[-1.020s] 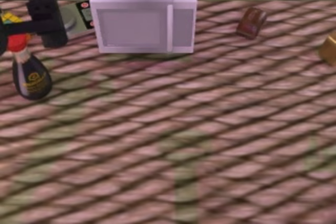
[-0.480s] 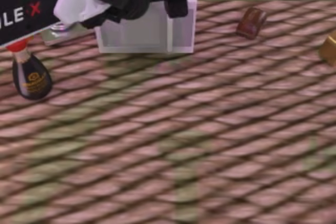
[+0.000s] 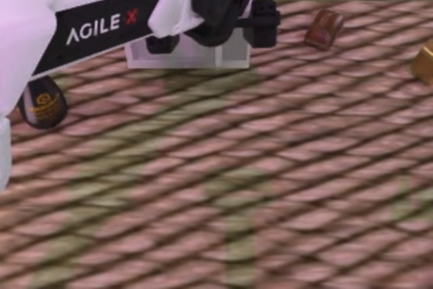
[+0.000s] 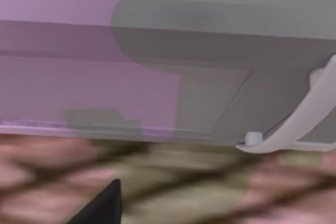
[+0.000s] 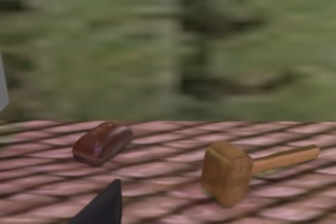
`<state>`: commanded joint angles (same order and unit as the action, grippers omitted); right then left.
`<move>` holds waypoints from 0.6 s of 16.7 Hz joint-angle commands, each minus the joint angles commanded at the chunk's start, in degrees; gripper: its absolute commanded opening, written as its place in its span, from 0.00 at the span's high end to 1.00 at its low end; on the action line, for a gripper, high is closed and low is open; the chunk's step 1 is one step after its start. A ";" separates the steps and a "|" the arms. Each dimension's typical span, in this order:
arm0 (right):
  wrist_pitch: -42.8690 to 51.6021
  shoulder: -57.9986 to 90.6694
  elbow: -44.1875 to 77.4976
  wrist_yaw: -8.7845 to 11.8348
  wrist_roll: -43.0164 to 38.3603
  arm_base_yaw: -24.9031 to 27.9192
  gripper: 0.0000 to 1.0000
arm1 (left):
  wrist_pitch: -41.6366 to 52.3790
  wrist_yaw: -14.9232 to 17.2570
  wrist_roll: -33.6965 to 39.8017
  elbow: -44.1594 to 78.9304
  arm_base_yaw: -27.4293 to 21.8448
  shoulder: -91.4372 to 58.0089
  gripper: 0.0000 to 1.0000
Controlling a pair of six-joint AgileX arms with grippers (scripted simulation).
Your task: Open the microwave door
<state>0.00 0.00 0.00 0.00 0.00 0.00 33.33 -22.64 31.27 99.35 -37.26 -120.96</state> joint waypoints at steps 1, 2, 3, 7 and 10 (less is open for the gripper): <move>0.00 0.00 0.00 0.00 0.00 0.00 0.00 | 0.00 0.00 0.00 0.00 0.00 0.00 0.00; 0.00 0.00 0.00 0.00 0.00 0.00 0.00 | 0.00 0.00 0.00 0.00 0.00 0.00 0.00; 0.00 0.00 0.00 0.00 0.00 0.00 0.00 | -0.10 0.11 -0.06 -0.21 0.28 0.10 0.00; 0.00 0.00 0.00 0.00 0.00 0.00 0.00 | -2.51 0.81 -1.16 2.58 1.28 -4.35 0.00; 0.00 0.00 0.00 0.00 0.00 0.00 0.00 | -5.79 1.86 -2.63 5.85 2.92 -11.03 0.00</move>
<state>0.00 0.00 0.00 0.00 0.00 0.00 27.54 -20.78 28.64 105.20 -34.34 -131.99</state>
